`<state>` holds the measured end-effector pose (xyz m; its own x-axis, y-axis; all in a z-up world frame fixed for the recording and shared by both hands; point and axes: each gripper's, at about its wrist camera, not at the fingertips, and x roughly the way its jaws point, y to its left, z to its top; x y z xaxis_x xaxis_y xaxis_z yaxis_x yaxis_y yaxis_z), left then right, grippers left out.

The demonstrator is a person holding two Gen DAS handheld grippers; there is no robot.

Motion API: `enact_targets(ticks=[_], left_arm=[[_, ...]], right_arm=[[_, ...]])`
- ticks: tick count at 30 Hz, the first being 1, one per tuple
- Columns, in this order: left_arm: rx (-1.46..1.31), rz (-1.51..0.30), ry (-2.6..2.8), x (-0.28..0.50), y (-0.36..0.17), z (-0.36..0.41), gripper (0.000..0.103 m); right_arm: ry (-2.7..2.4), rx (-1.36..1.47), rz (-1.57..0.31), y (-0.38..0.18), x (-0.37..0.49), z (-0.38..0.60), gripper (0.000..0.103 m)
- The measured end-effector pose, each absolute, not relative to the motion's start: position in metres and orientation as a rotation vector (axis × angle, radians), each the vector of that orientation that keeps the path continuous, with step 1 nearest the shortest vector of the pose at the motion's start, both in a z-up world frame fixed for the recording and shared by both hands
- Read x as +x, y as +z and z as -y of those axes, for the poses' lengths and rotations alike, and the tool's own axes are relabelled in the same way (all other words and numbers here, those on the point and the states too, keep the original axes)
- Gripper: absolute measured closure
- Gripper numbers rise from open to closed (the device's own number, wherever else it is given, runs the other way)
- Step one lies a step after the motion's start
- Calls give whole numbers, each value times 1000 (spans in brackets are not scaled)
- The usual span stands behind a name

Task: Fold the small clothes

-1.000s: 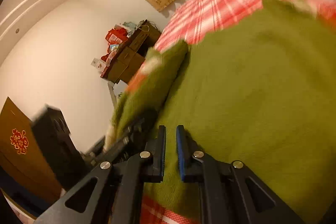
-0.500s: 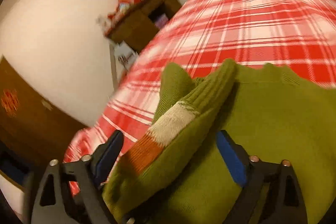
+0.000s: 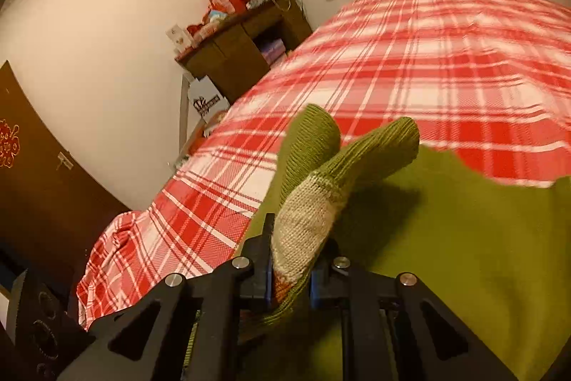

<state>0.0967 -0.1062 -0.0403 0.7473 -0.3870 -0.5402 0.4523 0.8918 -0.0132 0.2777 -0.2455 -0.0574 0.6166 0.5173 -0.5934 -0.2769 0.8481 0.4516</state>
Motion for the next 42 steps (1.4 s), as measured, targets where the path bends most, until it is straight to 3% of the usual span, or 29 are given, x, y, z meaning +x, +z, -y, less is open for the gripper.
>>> enact_targets(ticks=[7, 20, 26, 28, 33, 38, 39, 41, 42], left_arm=[[184, -543, -573, 76, -32, 181, 82], [324, -615, -637, 53, -64, 262, 80], [281, -606, -712, 29, -46, 205, 43], [245, -566, -677, 14, -42, 173, 26], [128, -627, -578, 12, -49, 103, 25], [123, -687, -488, 9, -58, 81, 25], [118, -693, -483, 8, -59, 79, 25], [113, -700, -484, 3, -58, 78, 25], [113, -696, -483, 3, -57, 80, 25]], right_arm=[[365, 341, -768, -49, 243, 325, 90], [282, 562, -804, -129, 215, 417, 90], [218, 591, -799, -113, 181, 424, 79], [136, 515, -769, -99, 149, 424, 77], [64, 433, -728, -76, 85, 412, 76], [178, 341, -668, -42, 59, 359, 75], [218, 311, -676, -37, 61, 344, 72], [258, 235, -695, -33, 67, 319, 40], [273, 178, -700, -34, 71, 305, 34]])
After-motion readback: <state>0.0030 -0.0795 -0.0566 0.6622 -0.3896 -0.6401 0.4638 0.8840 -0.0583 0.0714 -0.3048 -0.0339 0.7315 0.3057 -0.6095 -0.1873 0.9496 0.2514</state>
